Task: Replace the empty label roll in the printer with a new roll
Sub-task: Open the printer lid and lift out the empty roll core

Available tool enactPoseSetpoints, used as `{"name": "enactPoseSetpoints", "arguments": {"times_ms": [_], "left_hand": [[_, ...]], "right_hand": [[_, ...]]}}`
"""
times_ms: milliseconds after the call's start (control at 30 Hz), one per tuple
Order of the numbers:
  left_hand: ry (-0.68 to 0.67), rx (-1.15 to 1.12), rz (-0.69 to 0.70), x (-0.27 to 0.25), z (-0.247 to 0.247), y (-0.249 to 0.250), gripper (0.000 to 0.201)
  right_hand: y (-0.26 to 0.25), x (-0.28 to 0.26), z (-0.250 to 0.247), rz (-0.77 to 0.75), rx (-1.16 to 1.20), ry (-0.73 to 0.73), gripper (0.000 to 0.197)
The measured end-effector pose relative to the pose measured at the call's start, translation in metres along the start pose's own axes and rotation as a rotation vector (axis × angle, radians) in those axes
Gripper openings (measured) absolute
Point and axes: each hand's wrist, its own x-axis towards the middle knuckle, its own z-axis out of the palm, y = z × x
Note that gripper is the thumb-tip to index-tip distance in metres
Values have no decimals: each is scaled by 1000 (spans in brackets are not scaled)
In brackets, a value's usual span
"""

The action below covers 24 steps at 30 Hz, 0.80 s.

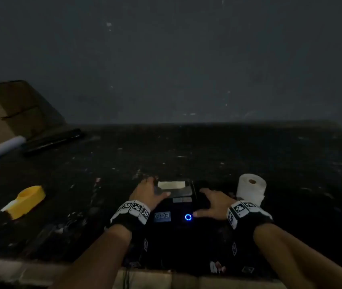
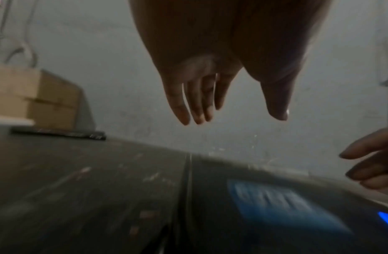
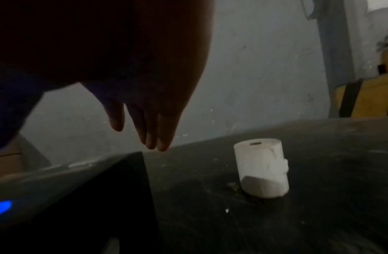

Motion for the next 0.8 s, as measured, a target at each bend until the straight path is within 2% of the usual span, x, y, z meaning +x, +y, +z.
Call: {"name": "enactPoseSetpoints", "arguments": {"times_ms": [100, 167, 267, 367, 567, 700, 800], "left_hand": [[-78, -55, -123, -11, 15, -7, 82], [-120, -111, -164, -18, 24, -11, 95], [-104, -185, -170, -22, 34, -18, 113], [-121, -242, -205, -28, 34, -24, 104], [-213, -294, -198, -45, 37, -40, 81], [-203, -332, -204, -56, 40, -47, 77], [-150, -393, -180, -62, 45, -49, 64]], "right_hand": [[6, -7, 12, -14, 126, -162, 104], [9, -7, 20, -21, 151, -184, 111], [8, -7, 28, -2, 176, -186, 118], [6, -5, 37, -1, 197, -183, 124], [-3, -3, 44, -3, 230, -119, 121], [-4, -2, 46, 17, 205, -99, 123], [-4, -3, 47, 41, 193, -93, 122]]}}
